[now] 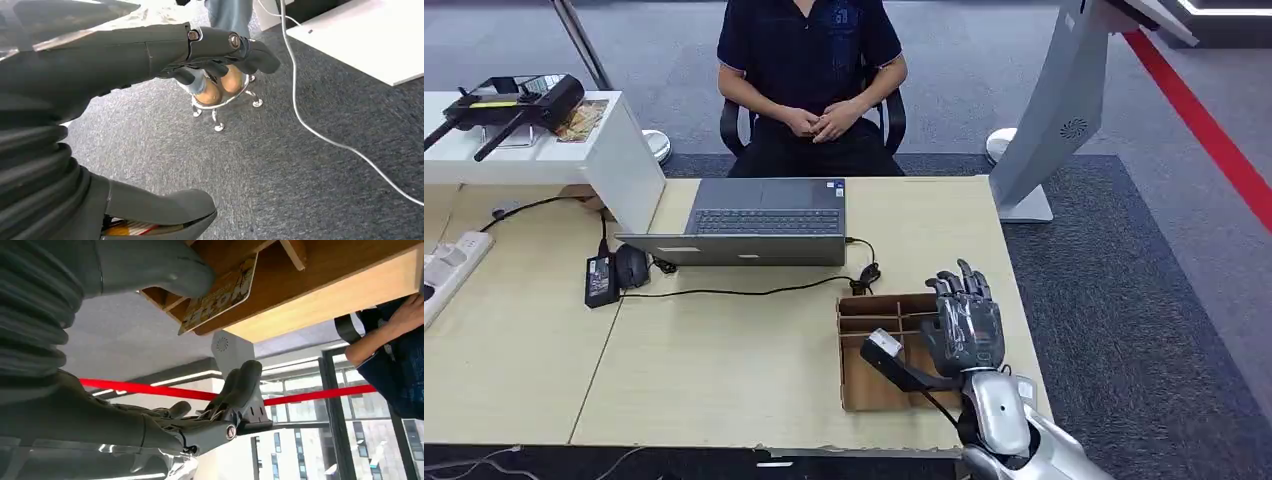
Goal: Pass the card to the sensor for recognition and then transmit it.
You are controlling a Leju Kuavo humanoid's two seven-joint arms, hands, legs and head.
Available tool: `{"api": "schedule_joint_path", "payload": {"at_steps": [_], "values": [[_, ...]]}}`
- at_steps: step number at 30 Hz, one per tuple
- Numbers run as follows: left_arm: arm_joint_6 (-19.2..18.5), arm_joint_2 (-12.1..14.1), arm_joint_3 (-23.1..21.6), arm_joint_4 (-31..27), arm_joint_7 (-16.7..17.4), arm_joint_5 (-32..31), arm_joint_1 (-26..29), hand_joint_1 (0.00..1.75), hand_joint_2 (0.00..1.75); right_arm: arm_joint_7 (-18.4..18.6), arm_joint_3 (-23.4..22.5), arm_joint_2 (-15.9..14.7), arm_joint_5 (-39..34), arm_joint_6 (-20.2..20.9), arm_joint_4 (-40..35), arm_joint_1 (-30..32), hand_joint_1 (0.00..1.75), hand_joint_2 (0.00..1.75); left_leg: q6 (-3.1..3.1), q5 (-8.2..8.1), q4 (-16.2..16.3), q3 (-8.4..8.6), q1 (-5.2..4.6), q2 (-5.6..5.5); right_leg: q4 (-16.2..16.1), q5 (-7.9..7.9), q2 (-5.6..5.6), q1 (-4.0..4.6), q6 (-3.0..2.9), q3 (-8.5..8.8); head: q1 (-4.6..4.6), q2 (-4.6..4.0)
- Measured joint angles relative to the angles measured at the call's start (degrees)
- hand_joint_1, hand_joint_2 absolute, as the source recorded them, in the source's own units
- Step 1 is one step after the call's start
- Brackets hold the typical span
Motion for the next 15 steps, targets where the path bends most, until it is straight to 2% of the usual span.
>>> {"api": "schedule_joint_path", "payload": {"at_steps": [5,12,15], "values": [[0.0,0.0,0.0,0.0,0.0,0.0,0.0,0.0,1.75,0.0,0.0,0.0,-0.1,0.0,0.0,0.0,0.51,1.75,0.0,0.0,0.0,-0.02,0.0,0.0,0.0,0.0,0.0,0.0,0.0,-0.02,0.0,0.0],[0.0,0.0,0.0,0.0,-0.1,0.0,0.0,0.0,1.75,0.0,0.0,0.0,-0.1,0.0,0.1,0.0,0.66,1.75,0.0,0.0,0.0,-0.03,0.0,0.0,0.0,0.0,0.0,0.0,0.0,-0.03,0.0,0.0],[0.0,0.0,0.0,0.0,-0.1,0.0,0.0,0.0,1.75,0.0,0.0,0.0,-0.1,0.1,0.1,0.0,0.63,1.75,0.0,0.0,0.0,-0.03,0.0,0.0,0.0,0.0,0.0,0.0,0.0,-0.03,0.0,0.0]]}}
